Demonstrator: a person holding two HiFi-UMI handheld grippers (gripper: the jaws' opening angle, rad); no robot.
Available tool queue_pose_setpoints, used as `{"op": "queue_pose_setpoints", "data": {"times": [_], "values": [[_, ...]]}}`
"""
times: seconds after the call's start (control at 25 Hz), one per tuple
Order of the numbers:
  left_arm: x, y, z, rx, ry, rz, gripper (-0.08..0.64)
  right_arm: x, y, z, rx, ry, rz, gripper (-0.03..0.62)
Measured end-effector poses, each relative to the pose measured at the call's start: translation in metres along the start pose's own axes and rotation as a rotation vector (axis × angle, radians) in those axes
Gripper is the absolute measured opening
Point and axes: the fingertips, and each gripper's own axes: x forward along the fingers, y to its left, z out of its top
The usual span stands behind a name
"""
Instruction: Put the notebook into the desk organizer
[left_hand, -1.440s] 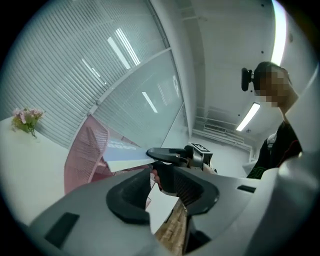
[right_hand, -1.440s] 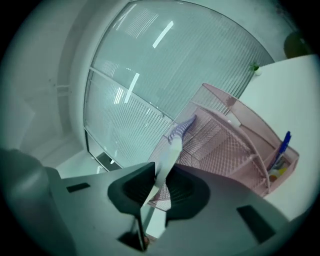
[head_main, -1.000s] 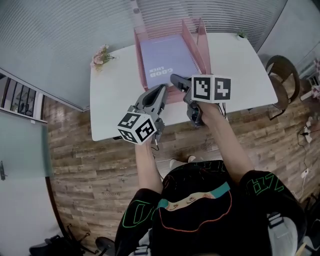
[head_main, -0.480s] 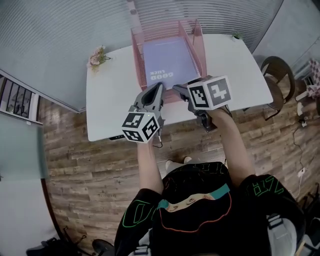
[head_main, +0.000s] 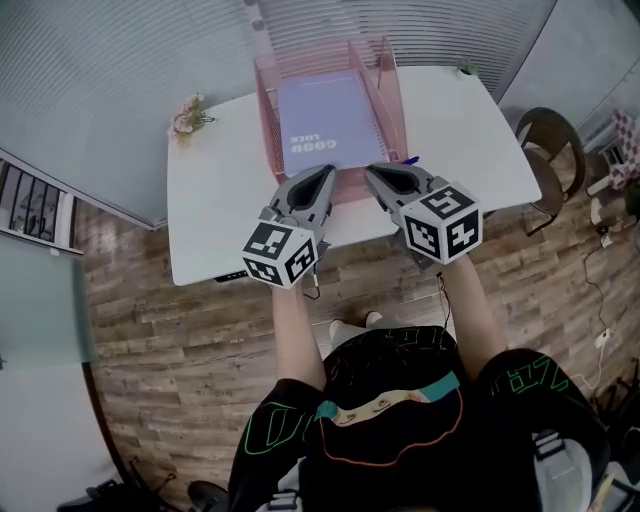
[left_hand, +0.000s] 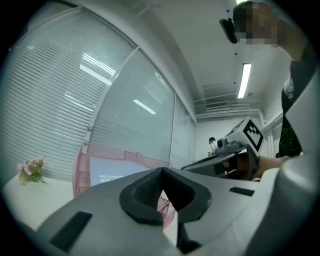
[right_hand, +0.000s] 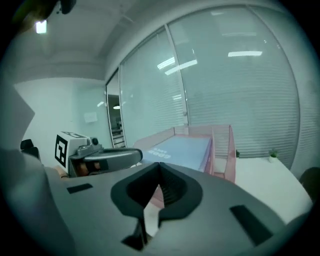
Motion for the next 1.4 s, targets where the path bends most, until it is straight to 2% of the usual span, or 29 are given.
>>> {"op": "queue_pose_setpoints", "data": {"times": [0.16, 0.28, 0.44, 0.56, 0.88, 1.4], "values": [[-0.006, -0.007, 0.033, 0.121, -0.102, 0.050, -0.008, -0.002, -0.005, 0.032, -0.104, -0.157, -0.063, 0.002], [-0.010, 0.002, 0.057, 0.193, -0.157, 0.154, -0.008, -0.002, -0.009, 0.056, -0.164, -0.245, -0.119, 0.002], [-0.020, 0.020, 0.070, 0.197, -0.215, 0.339, -0.008, -0.009, -0.021, 0.075, -0.209, -0.323, -0.232, 0.002], [-0.025, 0.023, 0.059, 0.174, -0.218, 0.422, -0.007, -0.019, -0.026, 0.073, -0.201, -0.351, -0.288, 0.002], [-0.022, 0.018, 0.051, 0.199, -0.205, 0.448, -0.008, -0.024, -0.030, 0.069, -0.222, -0.353, -0.297, 0.002], [-0.034, 0.026, 0.049, 0.181, -0.218, 0.483, -0.006, -0.023, -0.024, 0.067, -0.254, -0.353, -0.273, 0.002]]}}
